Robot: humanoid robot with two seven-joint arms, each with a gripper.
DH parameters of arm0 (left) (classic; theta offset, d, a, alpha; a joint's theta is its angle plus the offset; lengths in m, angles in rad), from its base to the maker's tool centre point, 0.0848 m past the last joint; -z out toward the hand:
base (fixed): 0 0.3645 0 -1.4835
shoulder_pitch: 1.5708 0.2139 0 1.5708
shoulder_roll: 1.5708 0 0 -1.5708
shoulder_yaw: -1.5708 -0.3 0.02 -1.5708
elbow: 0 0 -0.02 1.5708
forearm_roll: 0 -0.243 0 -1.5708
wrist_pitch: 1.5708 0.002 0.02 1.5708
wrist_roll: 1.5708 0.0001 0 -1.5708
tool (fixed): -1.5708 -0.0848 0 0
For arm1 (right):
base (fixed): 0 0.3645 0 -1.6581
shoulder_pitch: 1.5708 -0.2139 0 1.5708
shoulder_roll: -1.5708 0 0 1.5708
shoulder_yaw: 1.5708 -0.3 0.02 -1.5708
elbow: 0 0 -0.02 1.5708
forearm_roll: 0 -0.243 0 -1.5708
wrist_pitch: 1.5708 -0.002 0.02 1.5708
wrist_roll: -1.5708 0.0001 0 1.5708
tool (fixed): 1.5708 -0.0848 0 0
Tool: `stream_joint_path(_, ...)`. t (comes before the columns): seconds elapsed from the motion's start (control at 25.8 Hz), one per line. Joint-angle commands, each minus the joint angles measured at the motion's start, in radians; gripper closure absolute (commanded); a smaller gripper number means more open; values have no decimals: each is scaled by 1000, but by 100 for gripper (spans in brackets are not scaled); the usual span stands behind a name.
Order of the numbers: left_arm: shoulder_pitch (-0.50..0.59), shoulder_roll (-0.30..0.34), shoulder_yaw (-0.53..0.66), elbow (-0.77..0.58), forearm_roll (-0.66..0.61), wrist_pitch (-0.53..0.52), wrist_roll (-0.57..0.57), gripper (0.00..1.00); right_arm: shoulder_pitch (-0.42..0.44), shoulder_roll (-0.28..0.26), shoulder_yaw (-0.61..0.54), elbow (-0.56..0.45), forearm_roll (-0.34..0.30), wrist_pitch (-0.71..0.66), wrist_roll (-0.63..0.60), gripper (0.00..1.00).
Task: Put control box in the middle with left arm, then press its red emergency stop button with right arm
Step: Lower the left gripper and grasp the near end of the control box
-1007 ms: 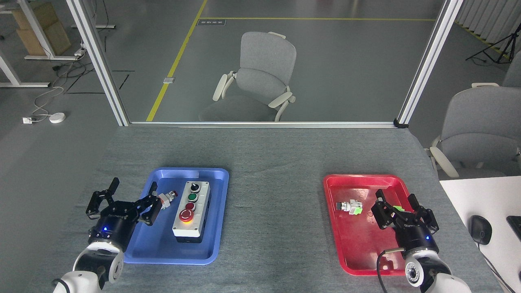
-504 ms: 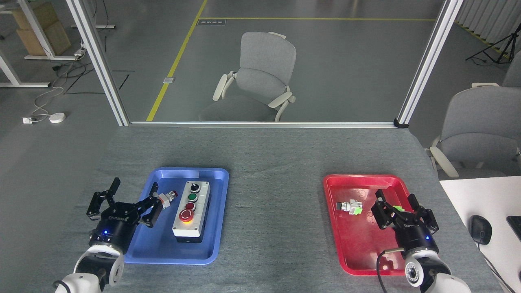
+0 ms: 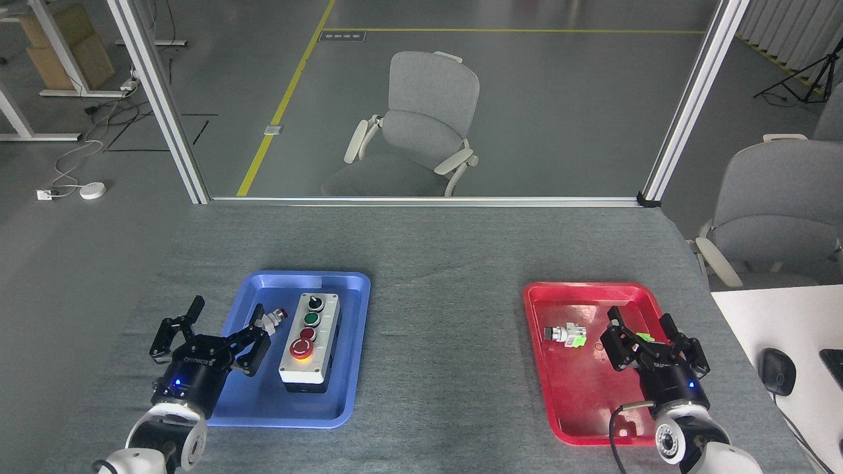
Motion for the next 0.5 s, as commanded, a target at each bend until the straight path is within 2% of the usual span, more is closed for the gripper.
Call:
stream_joint_path(0.0,7,-48,-2,0,-10,7,6,1,0,1,0,0,0,1,0,0)
stream_joint_path(0.08,7,-86,-4,0,-17,21,4,1,0,1,0,0,0,1,0,0)
stream_joint_path(0.27,7,-109,-28,0,-20,65,4,2,0,3,2,0,0,1,0,0)
stream_joint_path(0.46,7,-117,-153,5,-29,180,13,2,0,3,2,0,0,-1,0,0)
